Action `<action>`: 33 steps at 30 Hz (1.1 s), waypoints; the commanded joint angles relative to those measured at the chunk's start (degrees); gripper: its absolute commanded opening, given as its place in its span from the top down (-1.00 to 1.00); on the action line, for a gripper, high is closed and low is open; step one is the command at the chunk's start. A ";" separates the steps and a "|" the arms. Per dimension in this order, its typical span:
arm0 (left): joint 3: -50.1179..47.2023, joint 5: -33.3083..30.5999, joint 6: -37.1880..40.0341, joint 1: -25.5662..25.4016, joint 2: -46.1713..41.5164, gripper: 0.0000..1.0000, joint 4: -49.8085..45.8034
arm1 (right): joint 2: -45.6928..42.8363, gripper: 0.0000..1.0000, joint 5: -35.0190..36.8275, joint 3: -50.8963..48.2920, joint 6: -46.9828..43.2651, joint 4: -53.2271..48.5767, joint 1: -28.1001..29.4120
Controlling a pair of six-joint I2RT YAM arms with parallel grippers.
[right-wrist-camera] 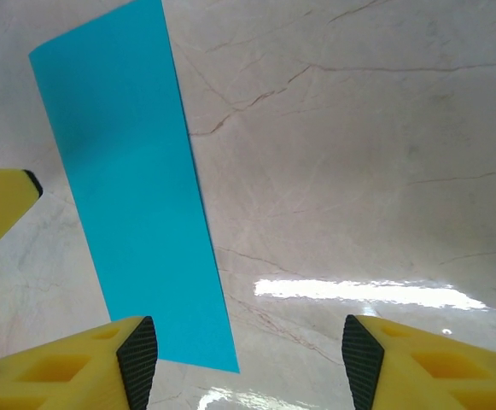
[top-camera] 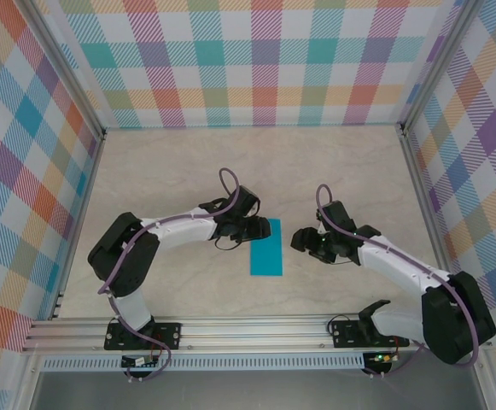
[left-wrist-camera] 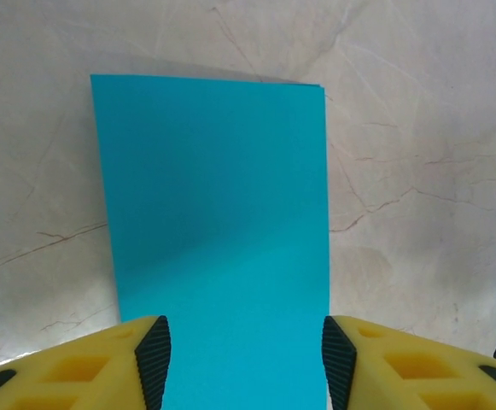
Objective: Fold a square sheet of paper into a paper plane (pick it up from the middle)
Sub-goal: Third fold the triangle at the center of the table.
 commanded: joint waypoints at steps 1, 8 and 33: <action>1.51 0.60 -1.31 -0.59 2.27 -0.01 1.50 | 1.78 -0.21 -5.52 0.97 -1.94 2.70 -0.30; 2.91 1.67 -1.65 -0.12 5.14 0.06 2.21 | 7.16 -0.10 -10.34 2.87 -2.13 5.02 -0.28; -1.85 1.37 -1.11 0.74 3.77 0.17 3.57 | 20.99 0.08 -17.95 5.67 -0.11 13.71 -0.30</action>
